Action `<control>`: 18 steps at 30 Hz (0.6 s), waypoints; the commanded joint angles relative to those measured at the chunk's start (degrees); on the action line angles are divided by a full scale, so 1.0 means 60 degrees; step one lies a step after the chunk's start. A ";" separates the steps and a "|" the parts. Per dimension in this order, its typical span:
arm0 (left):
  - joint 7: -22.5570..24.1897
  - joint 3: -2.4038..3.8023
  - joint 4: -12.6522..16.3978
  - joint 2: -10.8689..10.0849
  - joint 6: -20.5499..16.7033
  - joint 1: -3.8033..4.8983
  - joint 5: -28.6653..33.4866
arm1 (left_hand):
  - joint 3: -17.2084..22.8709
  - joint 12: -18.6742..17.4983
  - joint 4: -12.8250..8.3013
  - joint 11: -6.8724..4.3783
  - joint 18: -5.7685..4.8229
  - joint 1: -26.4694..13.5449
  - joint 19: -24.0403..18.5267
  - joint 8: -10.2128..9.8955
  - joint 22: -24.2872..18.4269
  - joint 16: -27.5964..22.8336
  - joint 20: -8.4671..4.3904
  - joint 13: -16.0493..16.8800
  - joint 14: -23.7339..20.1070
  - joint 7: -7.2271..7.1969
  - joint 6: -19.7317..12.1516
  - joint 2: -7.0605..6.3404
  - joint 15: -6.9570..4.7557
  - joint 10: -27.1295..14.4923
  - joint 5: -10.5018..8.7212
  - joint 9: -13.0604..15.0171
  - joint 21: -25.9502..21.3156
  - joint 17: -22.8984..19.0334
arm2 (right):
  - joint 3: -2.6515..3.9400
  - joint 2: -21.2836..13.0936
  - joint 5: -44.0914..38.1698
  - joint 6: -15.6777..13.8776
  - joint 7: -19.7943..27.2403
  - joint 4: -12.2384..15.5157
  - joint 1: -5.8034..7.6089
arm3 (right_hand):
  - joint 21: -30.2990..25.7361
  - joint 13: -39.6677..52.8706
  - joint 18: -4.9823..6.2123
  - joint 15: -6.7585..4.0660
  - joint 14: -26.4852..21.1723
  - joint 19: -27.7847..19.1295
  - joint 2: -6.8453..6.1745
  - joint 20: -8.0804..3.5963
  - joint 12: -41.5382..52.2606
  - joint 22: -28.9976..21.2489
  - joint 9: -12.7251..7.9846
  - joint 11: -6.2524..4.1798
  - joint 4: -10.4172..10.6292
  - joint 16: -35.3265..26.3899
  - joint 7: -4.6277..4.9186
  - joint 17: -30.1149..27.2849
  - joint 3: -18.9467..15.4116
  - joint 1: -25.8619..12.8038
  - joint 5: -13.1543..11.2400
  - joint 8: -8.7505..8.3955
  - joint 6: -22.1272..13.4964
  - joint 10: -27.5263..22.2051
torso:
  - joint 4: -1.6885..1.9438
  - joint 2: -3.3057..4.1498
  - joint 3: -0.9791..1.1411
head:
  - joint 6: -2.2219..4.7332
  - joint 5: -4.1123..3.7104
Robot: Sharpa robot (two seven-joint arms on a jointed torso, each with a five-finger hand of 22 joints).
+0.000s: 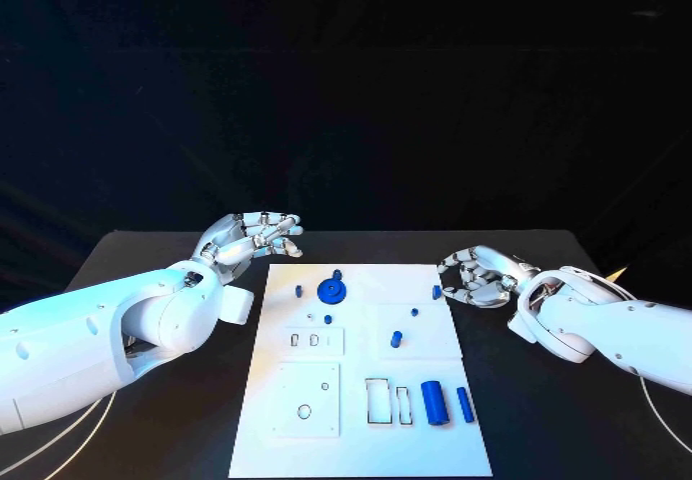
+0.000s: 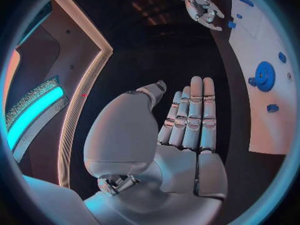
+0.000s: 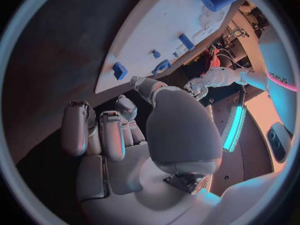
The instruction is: Assemble the parts on the task board
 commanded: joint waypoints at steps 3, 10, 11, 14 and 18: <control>0.0114 0.0002 -0.0003 0.0029 0.0203 -0.0006 0.0036 | 0.0022 -0.0032 -0.0007 0.0019 0.0027 -0.0026 -0.0076 -0.0061 0.0008 -0.0063 -0.0007 0.0015 -0.0065 0.0248 -0.0069 0.0017 0.0009 -0.0078 0.0030 0.0014 0.0038 0.0008 | 0.0001 0.0184 -0.0143 0.0466 -0.0201 -0.0239 -0.0083 | 0.0036 0.0028 -0.0054 0.0060 0.0660 0.0037 -0.0077 -0.0013 0.0065 0.0499 0.0012 -0.0011 0.0002 0.0057 -0.0008 0.0990 -0.0051 -0.0083 -0.0072 -0.0025 0.0082 0.0103 | 0.0000 0.0013 -0.0008 | -0.0028 -0.0007; 0.0113 0.0001 0.0008 0.0024 0.0206 -0.0007 0.0038 | 0.0026 -0.0032 -0.0021 0.0022 0.0027 -0.0015 -0.0091 -0.0066 0.0006 -0.0070 -0.0003 0.0017 -0.0080 0.0251 -0.0076 0.0020 0.0013 -0.0089 0.0032 0.0019 0.0037 0.0016 | 0.0001 0.0377 -0.0157 0.0518 -0.0414 -0.0453 -0.0147 | 0.0025 0.0039 -0.0051 0.0060 0.0659 0.0030 -0.0076 -0.0013 0.0073 0.0490 0.0011 -0.0012 0.0003 0.0054 -0.0008 0.0984 -0.0052 -0.0085 -0.0073 -0.0027 0.0084 0.0113 | 0.0008 0.0022 -0.0016 | -0.0046 0.0009; 0.0115 0.0001 0.0011 0.0023 0.0205 -0.0007 0.0040 | 0.0026 -0.0032 -0.0021 0.0022 0.0027 -0.0015 -0.0091 -0.0066 0.0006 -0.0070 -0.0003 0.0017 -0.0080 0.0251 -0.0076 0.0020 0.0013 -0.0089 0.0032 0.0019 0.0037 0.0016 | 0.0001 0.0398 -0.0157 0.0524 -0.0432 -0.0474 -0.0154 | 0.0025 0.0039 -0.0051 0.0060 0.0659 0.0030 -0.0076 -0.0013 0.0073 0.0490 0.0011 -0.0012 0.0003 0.0054 -0.0008 0.0984 -0.0053 -0.0085 -0.0073 -0.0027 0.0084 0.0113 | 0.0002 0.0023 -0.0016 | -0.0050 0.0024; 0.0118 0.0001 0.0015 0.0021 0.0206 -0.0007 0.0045 | 0.0026 -0.0032 -0.0021 0.0022 0.0027 -0.0015 -0.0091 -0.0066 0.0006 -0.0070 -0.0003 0.0017 -0.0080 0.0251 -0.0076 0.0020 0.0013 -0.0089 0.0032 0.0019 0.0037 0.0016 | 0.0001 0.0455 -0.0160 0.0537 -0.0477 -0.0519 -0.0172 | 0.0027 0.0048 -0.0051 0.0060 0.0659 0.0031 -0.0067 -0.0013 0.0081 0.0493 0.0013 -0.0011 0.0018 0.0055 -0.0007 0.0985 -0.0060 -0.0106 -0.0085 -0.0027 0.0095 0.0125 | -0.0007 0.0007 -0.0022 | -0.0080 0.0059; 0.0114 0.0001 0.0016 0.0021 0.0209 -0.0008 0.0048 | 0.0026 -0.0032 -0.0021 0.0022 0.0027 -0.0015 -0.0091 -0.0066 0.0006 -0.0070 -0.0003 0.0017 -0.0080 0.0251 -0.0076 0.0020 0.0013 -0.0089 0.0032 0.0019 0.0037 0.0016 | 0.0002 0.0532 -0.0165 0.0543 -0.0517 -0.0567 -0.0183 | 0.0045 0.0092 -0.0056 0.0059 0.0662 0.0046 -0.0020 -0.0013 0.0119 0.0517 0.0028 -0.0014 0.0047 0.0063 -0.0009 0.0999 -0.0062 -0.0142 -0.0148 0.0000 0.0185 0.0176 | -0.0006 0.0009 -0.0013 | -0.0097 0.0053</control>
